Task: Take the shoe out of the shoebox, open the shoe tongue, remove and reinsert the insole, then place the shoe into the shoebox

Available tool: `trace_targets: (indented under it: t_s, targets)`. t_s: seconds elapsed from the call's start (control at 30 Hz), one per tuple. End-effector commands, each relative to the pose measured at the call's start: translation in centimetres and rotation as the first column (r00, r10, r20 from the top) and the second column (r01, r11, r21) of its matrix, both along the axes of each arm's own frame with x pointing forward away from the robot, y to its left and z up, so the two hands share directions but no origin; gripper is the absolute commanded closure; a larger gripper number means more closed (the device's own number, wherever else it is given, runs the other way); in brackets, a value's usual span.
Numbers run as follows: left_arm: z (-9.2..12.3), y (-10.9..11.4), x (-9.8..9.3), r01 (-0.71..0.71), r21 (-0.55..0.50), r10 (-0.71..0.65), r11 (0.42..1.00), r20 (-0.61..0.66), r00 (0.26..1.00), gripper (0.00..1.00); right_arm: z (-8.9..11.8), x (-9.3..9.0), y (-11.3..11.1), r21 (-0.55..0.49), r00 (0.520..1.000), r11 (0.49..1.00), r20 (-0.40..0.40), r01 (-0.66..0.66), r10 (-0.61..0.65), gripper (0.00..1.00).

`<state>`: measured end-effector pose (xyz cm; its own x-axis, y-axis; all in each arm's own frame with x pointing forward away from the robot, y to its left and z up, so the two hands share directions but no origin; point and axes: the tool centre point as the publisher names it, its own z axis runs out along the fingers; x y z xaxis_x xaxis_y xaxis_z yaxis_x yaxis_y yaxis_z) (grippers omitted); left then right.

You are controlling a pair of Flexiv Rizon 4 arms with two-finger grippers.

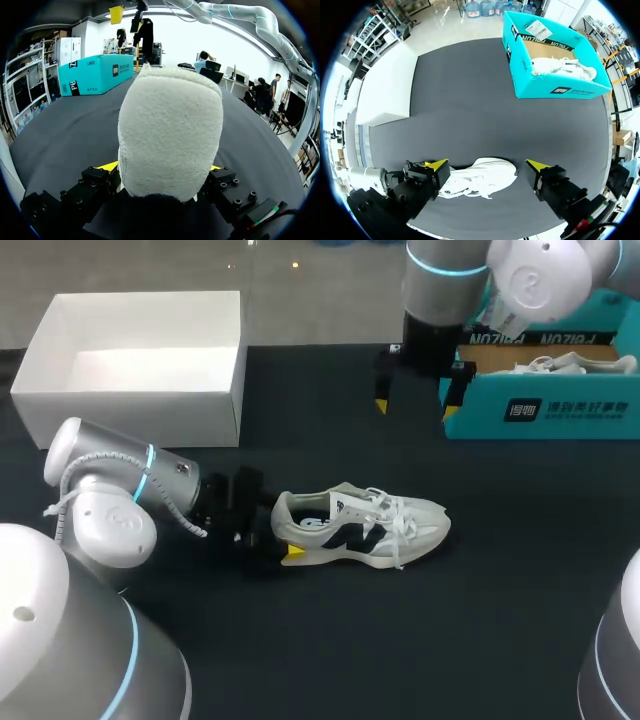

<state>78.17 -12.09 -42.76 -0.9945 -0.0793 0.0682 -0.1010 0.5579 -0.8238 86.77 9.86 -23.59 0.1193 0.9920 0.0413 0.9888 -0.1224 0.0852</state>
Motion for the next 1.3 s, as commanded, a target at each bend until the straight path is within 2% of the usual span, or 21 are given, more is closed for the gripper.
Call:
trace_targets:
  t_s: [0.03, 0.6, 0.67, 0.83, 0.9, 1.03, 1.3]
  targets:
    - [-0.2, -0.2, 0.0, -0.001, 0.003, 0.001, 1.0, 0.001, 1.0, 1.0, -0.4, -0.5, 0.0, 0.003, 1.0, 1.0, 0.003, 0.012, -0.012, 0.0]
    - [-0.2, -0.2, 0.0, -0.001, 0.003, 0.001, 1.0, 0.001, 1.0, 1.0, -0.4, -0.5, 0.0, 0.003, 1.0, 1.0, 0.003, 0.012, -0.012, 0.0]
    - [-0.2, -0.2, 0.0, -0.001, 0.003, 0.001, 1.0, 0.001, 1.0, 1.0, -0.6, -0.7, 0.6, -0.018, 1.0, 1.0, 0.014, 0.008, -0.008, 0.0]
    - [-0.2, -0.2, 0.0, -0.001, 0.003, 0.001, 1.0, 0.001, 1.0, 1.0, -1.6, -2.5, 1.9, -0.07, 0.998, 0.996, 0.05, 0.046, -0.043, 0.0]
    - [-0.2, -0.2, 0.0, -0.001, 0.003, 0.001, 1.0, 0.001, 1.0, 1.0, -2.2, -3.8, 2.2, -0.064, 0.995, 0.996, 0.073, 0.066, -0.061, 0.0]
    - [-0.2, -0.2, 0.0, -0.001, 0.003, 0.001, 1.0, 0.001, 1.0, 1.0, -2.9, -5.7, 3.1, -0.031, 0.996, 0.997, 0.07, 0.064, -0.062, 0.0]
    - [-0.2, -0.2, 0.0, -0.001, 0.003, 0.001, 1.0, 0.001, 1.0, 1.0, -4.2, -9.1, 6.7, -0.055, 0.997, 0.996, 0.038, 0.068, -0.066, 0.0]
